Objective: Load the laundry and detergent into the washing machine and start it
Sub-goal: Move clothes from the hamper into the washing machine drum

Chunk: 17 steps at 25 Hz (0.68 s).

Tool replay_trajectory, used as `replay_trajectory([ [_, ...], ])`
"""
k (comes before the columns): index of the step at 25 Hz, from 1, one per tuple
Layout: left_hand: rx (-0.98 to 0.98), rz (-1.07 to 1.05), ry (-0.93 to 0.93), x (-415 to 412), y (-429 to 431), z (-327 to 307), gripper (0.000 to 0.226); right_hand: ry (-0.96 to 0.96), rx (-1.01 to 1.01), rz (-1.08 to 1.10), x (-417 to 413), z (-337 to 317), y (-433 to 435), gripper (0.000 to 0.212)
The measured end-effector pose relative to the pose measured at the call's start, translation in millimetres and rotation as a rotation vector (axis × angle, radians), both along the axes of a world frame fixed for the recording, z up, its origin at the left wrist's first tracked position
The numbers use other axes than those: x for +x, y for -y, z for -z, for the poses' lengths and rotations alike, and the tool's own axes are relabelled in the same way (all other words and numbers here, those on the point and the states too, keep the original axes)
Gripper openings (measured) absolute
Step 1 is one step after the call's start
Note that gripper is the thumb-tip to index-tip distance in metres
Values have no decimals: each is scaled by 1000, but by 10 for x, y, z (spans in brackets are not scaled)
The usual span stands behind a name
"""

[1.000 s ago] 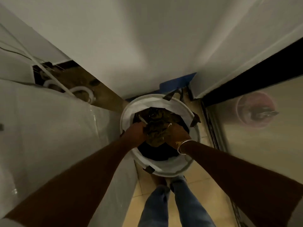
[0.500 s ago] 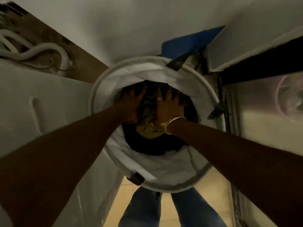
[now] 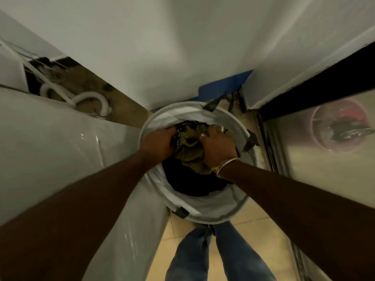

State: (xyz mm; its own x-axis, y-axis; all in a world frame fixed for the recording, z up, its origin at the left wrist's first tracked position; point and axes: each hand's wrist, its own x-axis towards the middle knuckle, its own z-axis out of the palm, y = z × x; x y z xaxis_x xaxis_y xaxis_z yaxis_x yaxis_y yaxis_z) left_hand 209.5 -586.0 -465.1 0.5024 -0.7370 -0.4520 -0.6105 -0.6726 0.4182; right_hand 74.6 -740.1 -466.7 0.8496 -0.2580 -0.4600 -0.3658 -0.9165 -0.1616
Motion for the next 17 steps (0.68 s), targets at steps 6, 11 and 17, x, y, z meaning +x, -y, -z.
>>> replay_trajectory([
  [6,-252,-151,2,-128,-20,-1470,33,126,49,100,3,-1267,59,49],
  [11,-233,-221,100,-236,-240,-2409,24,234,-51,90,-66,-2262,-41,47],
  [17,-286,-254,270,-342,-582,-3674,21,443,-96,73,-247,-3584,-340,56],
])
